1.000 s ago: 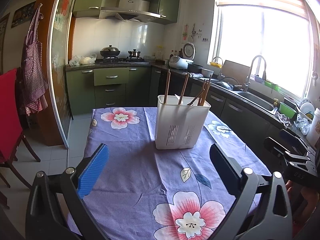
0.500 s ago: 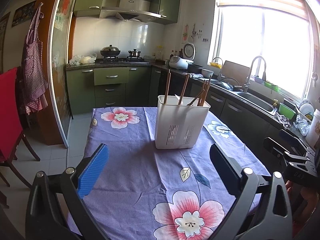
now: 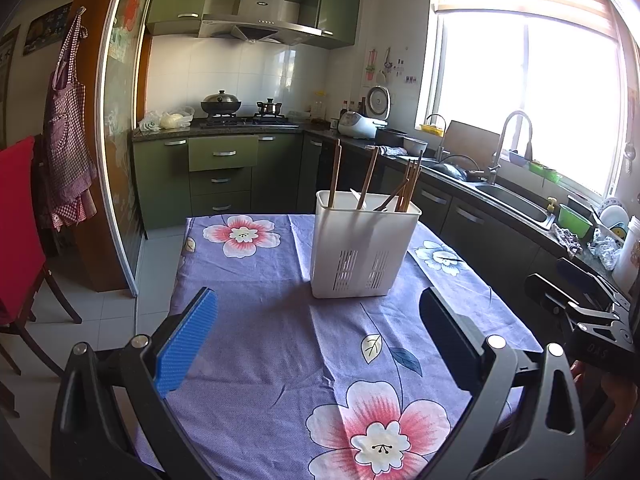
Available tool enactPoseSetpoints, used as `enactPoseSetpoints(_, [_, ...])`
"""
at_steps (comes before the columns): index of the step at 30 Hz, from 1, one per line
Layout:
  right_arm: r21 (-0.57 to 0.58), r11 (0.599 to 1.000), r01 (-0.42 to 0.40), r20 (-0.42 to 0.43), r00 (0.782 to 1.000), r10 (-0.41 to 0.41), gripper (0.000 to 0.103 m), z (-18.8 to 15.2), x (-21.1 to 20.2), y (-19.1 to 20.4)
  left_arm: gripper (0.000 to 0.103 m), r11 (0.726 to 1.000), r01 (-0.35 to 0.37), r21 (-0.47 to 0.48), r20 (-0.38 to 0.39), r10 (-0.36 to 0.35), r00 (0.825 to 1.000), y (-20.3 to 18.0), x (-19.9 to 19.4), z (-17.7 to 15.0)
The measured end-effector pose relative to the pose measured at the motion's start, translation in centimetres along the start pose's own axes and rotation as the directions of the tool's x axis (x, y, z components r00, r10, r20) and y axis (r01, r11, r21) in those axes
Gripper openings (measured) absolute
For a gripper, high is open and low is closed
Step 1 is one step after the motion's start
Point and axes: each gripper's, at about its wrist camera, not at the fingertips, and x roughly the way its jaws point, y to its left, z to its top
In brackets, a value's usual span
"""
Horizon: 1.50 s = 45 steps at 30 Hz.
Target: Organize utensils
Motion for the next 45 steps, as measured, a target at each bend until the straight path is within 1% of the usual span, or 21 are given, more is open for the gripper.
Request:
enactPoseSetpoints(21, [0.005, 1.0, -0.013, -0.014, 1.0, 0.013, 0.098, -0.4, 0.7, 0.0, 0.096, 1.0, -0.008, 0.002, 0.003, 0.008, 1.0, -0.1, -0.1, -0.1])
enactPoseSetpoints(27, [0.005, 1.0, -0.013, -0.02, 1.0, 0.013, 0.098, -0.5, 0.9, 0.0, 0.096, 1.0, 0.007, 0.009, -0.002, -0.007, 1.0, -0.1, 0.0, 0.0])
enactPoseSetpoints(31, [0.004, 1.0, -0.014, -0.025, 1.0, 0.014, 0.098, -0.5, 1.0, 0.0, 0.096, 0.999, -0.024, 0.026, -0.009, 0.024, 1.0, -0.3, 0.2, 0.0])
enactPoseSetpoints(35, [0.005, 1.0, -0.013, -0.025, 1.0, 0.013, 0.098, -0.5, 1.0, 0.0, 0.096, 0.998, -0.048, 0.038, 0.002, 0.048, 0.999, -0.5, 0.1, 0.0])
enactPoseSetpoints(45, [0.004, 1.0, -0.014, -0.031, 0.999, 0.014, 0.098, -0.7, 1.4, 0.0, 0.096, 0.998, -0.044, 0.035, 0.004, 0.044, 0.999, -0.3, 0.1, 0.0])
